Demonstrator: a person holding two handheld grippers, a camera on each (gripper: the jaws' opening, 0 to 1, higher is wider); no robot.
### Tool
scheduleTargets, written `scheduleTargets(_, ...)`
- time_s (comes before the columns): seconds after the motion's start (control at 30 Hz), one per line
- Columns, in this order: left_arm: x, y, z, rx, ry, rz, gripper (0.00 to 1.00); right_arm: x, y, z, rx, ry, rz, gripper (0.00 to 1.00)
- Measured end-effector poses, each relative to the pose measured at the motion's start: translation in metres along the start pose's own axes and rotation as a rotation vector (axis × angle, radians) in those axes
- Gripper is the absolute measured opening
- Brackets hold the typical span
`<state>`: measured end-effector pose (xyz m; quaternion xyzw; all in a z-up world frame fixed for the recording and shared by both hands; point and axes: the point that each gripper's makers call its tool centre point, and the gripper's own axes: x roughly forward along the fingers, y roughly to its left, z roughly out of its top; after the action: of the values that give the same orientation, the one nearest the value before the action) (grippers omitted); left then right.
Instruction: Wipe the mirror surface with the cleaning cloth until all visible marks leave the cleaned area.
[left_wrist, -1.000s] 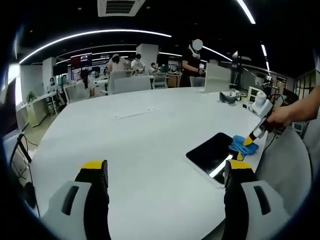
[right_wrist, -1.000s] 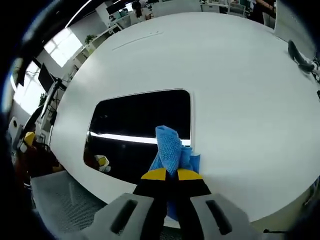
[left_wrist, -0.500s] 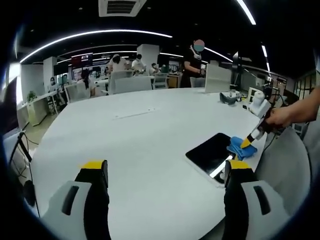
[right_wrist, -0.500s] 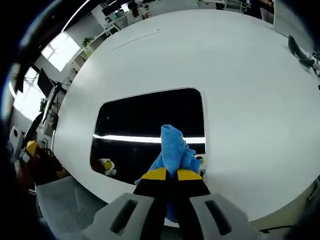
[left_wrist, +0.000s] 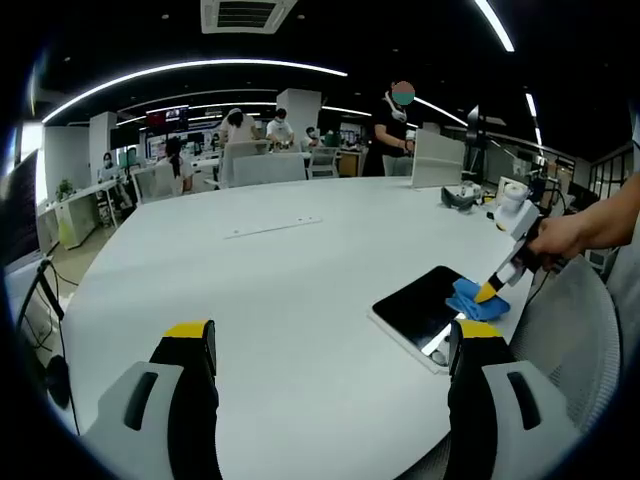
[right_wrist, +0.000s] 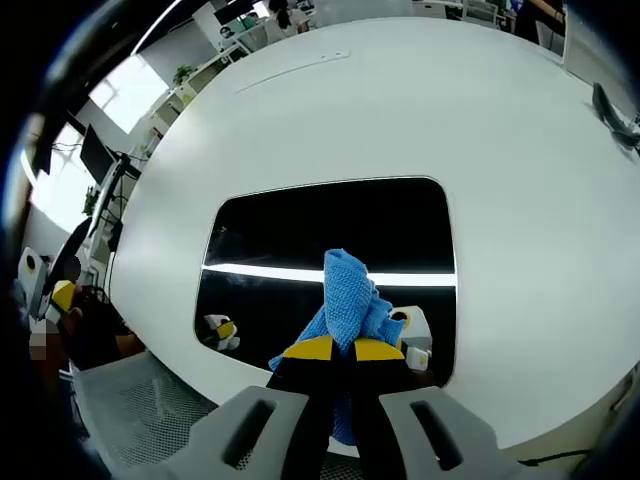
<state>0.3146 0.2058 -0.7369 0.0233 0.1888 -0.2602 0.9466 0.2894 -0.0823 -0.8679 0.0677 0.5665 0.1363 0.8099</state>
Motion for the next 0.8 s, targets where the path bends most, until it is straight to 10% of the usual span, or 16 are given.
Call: scheduleTargets(0.8, -0.003, 0.002, -0.005, -0.004, 0.007, -0.010, 0.97, 0.016, 0.052, 0.002, -0.065, 0.027, 0.034, 0.00)
